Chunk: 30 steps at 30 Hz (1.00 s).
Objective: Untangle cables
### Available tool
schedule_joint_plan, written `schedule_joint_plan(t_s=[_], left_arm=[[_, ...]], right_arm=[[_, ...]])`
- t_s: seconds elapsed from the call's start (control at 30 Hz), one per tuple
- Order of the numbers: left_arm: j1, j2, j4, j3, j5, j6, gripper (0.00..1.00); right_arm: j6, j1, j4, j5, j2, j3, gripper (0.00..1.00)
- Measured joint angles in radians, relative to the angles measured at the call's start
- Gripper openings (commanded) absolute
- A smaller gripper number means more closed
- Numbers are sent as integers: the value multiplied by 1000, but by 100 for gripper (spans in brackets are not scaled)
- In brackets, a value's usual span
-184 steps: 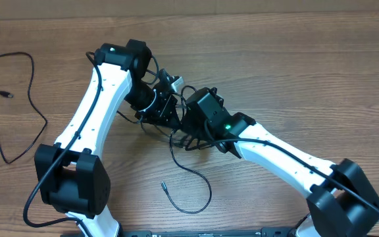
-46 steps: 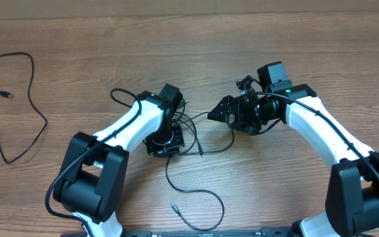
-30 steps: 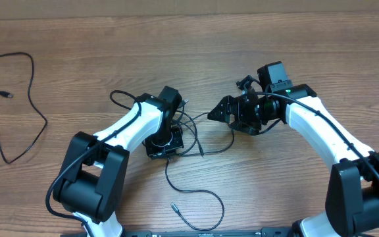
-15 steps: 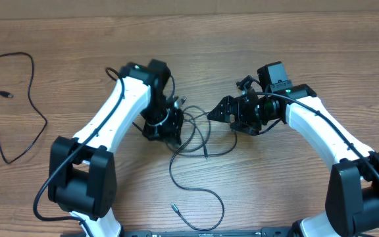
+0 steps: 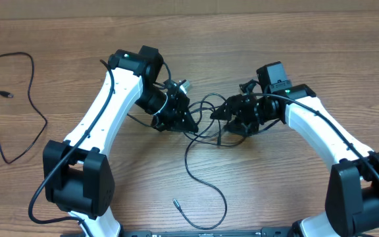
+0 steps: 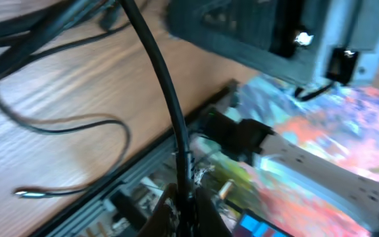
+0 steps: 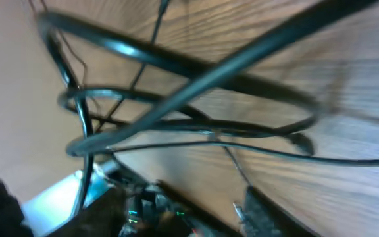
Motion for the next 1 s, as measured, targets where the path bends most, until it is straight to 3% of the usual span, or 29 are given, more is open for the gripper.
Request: schedule_joint_plan(t_s=[0.17, 0.37, 0.5, 0.77, 1.0], left_arm=[[0, 0, 0, 0, 55, 8, 4], [0, 0, -8, 0, 91, 9, 4], [0, 0, -14, 0, 115, 9, 4], [0, 0, -32, 0, 132, 10, 4], [31, 0, -58, 0, 197, 49, 4]], right_arm=[[155, 36, 23, -25, 0, 0, 47], [291, 90, 116, 12, 0, 0, 38], [375, 117, 166, 189, 0, 0, 28], [485, 148, 187, 666, 8, 0, 21], [501, 148, 187, 805, 61, 0, 20]])
